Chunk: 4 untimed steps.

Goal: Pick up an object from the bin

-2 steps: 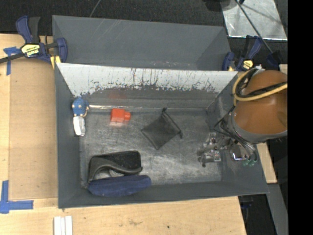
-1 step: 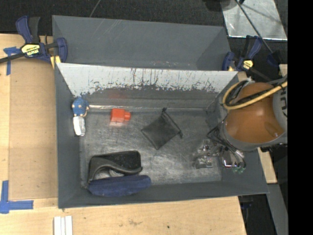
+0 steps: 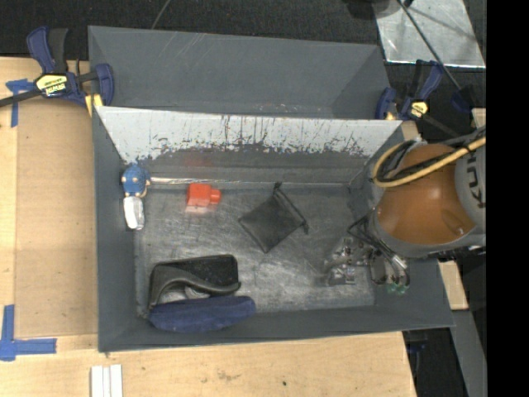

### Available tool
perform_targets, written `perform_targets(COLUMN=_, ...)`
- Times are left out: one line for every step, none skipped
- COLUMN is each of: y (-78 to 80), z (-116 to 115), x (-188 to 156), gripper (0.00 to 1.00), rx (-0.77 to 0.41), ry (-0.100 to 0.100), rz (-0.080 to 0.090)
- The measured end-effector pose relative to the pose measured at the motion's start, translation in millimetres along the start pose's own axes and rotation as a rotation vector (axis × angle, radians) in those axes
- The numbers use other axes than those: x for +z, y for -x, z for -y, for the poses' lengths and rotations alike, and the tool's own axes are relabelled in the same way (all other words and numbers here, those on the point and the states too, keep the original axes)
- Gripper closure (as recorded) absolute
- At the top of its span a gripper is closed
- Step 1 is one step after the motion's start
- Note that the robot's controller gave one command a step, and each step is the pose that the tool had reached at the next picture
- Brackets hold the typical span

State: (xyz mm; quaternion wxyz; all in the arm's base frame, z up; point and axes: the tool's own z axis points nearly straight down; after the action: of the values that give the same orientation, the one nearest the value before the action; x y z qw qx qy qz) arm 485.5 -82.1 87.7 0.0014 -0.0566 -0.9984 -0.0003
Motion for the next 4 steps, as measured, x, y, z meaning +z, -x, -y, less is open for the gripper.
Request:
perform_targets(y=2.0, z=9, x=3, gripper=1.0, rx=0.09, ry=0.0, rz=0.002)
perform_targets(y=2.0, z=9, x=3, gripper=0.0, rx=0.09, ry=0.0, rz=0.002)
perform_targets(y=65.2, z=-3, x=14, gripper=0.0, rx=0.205, ry=0.0, rz=0.005)
perform_targets(y=92.7, z=-50, x=-15, gripper=0.0, rx=0.006, ry=0.002, rz=0.012)
